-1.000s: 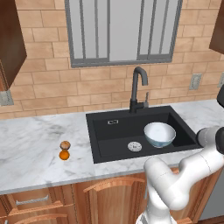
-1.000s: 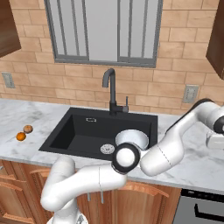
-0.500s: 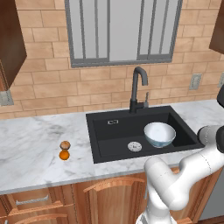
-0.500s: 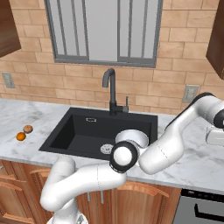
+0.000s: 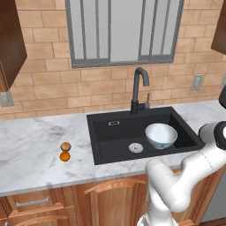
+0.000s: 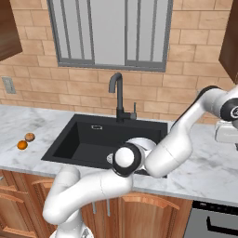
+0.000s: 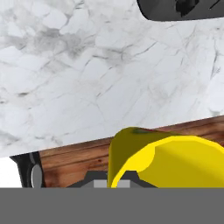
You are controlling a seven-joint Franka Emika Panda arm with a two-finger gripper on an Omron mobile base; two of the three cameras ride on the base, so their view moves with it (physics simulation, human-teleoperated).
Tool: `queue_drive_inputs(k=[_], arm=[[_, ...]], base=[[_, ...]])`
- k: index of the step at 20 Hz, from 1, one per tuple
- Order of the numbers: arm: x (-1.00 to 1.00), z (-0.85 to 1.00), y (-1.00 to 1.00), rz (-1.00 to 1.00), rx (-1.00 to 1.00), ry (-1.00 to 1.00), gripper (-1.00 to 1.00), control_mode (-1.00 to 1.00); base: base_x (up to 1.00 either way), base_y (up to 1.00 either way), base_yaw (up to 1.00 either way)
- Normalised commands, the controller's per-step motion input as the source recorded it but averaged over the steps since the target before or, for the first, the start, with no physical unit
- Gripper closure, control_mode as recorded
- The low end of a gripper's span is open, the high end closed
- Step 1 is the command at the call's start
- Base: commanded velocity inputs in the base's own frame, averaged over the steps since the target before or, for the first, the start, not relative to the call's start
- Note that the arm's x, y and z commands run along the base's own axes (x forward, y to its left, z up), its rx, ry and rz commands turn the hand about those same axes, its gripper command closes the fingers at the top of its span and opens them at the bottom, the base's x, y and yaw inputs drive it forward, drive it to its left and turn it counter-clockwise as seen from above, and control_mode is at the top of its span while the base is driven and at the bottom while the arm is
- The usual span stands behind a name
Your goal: Remove the tangerine and tangerine from the sink. Then move the bowl and cup from the counter to the sink for washing.
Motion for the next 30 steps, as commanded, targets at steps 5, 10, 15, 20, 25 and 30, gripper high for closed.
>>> queue_drive_inputs(k=[5, 10, 15, 20, 25, 30], arm=[[-0.26, 0.04, 0.37, 0.01, -0.5, -0.09, 1.0, -1.0], [-0.39, 0.03, 0.28, 0.06, -0.59, -0.21, 1.0, -1.0], [-0.42, 0.02, 0.32, 0.06, -0.59, -0.21, 1.0, -1.0], [-0.4, 0.0, 0.41, 0.06, -0.61, -0.21, 1.0, -1.0], [-0.41, -0.05, 0.5, 0.05, -0.61, -0.25, 1.0, -1.0], [-0.39, -0.06, 0.53, 0.04, -0.54, -0.2, 1.0, -1.0]], base=[[0.0, 0.0, 0.0], [0.0, 0.0, 0.0], [0.0, 0.0, 0.0], [0.0, 0.0, 0.0], [0.0, 0.0, 0.0], [0.0, 0.0, 0.0]])
